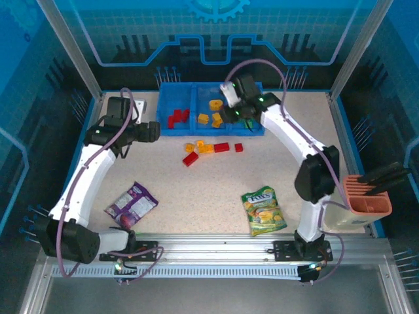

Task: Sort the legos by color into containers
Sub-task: Place the lego in the container.

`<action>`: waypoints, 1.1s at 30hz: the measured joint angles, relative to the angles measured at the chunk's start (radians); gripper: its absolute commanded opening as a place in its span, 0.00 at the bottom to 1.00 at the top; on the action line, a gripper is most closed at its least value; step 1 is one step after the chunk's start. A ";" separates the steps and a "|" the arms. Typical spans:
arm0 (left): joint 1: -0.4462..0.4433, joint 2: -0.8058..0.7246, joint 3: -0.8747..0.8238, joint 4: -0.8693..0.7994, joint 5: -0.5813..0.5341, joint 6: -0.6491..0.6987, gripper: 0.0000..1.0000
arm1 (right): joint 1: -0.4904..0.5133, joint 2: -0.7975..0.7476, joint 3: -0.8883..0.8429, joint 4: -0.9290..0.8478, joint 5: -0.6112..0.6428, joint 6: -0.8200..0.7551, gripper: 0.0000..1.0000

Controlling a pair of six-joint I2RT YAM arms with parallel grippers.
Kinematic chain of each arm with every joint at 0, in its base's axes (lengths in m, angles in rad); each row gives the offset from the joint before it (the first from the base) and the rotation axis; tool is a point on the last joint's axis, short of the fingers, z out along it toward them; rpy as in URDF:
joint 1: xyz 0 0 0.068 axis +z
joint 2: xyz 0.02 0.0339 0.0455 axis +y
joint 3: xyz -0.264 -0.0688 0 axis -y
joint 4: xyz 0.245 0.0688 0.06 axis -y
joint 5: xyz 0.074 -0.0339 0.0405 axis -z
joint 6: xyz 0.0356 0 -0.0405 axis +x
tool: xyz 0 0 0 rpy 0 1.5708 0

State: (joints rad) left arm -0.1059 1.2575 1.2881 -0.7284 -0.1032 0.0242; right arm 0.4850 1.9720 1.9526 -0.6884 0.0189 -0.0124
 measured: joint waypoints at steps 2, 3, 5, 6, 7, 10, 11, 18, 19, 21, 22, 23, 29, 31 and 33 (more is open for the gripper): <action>0.005 -0.032 -0.024 0.003 0.008 -0.005 0.83 | 0.026 0.133 0.230 -0.024 -0.014 -0.028 0.24; 0.007 -0.045 -0.035 0.008 0.014 -0.007 0.83 | 0.036 0.208 0.353 -0.046 -0.025 -0.040 0.25; 0.008 -0.077 -0.058 0.017 0.024 -0.008 0.83 | 0.056 0.368 0.605 -0.094 -0.035 -0.069 0.26; 0.008 -0.089 -0.067 0.022 0.031 -0.007 0.83 | 0.064 0.435 0.707 -0.117 -0.038 -0.084 0.26; 0.008 -0.100 -0.076 0.027 0.038 -0.005 0.83 | 0.072 0.495 0.788 -0.133 -0.039 -0.101 0.26; 0.008 -0.132 -0.120 0.057 0.057 0.003 0.83 | 0.091 0.553 0.793 -0.129 -0.047 -0.142 0.28; 0.008 -0.143 -0.139 0.069 0.064 0.005 0.83 | 0.094 0.549 0.743 -0.103 -0.055 -0.153 0.29; 0.000 -0.162 -0.215 0.107 0.102 0.005 0.83 | 0.101 0.606 0.673 0.100 -0.151 -0.203 0.32; -0.003 -0.162 -0.222 0.113 0.104 0.005 0.83 | 0.102 0.633 0.711 0.134 -0.163 -0.212 0.33; -0.008 -0.162 -0.237 0.128 0.111 0.002 0.83 | 0.105 0.671 0.758 0.196 -0.176 -0.238 0.34; -0.010 -0.162 -0.246 0.135 0.117 0.001 0.83 | 0.106 0.682 0.762 0.231 -0.178 -0.261 0.36; -0.011 -0.161 -0.256 0.138 0.122 -0.001 0.83 | 0.109 0.690 0.761 0.256 -0.176 -0.288 0.37; -0.058 -0.127 -0.304 0.153 0.126 -0.030 0.83 | 0.129 0.725 0.710 0.367 -0.112 -0.466 0.42; -0.086 -0.107 -0.315 0.155 0.126 -0.035 0.83 | 0.130 0.736 0.694 0.386 -0.097 -0.517 0.43; -0.107 -0.091 -0.323 0.159 0.127 -0.043 0.83 | 0.130 0.746 0.682 0.398 -0.085 -0.556 0.45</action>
State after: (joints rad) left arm -0.2131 1.1667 0.9653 -0.5697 0.0235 -0.0189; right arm 0.6147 2.7182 2.6350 -0.2901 -0.0658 -0.5686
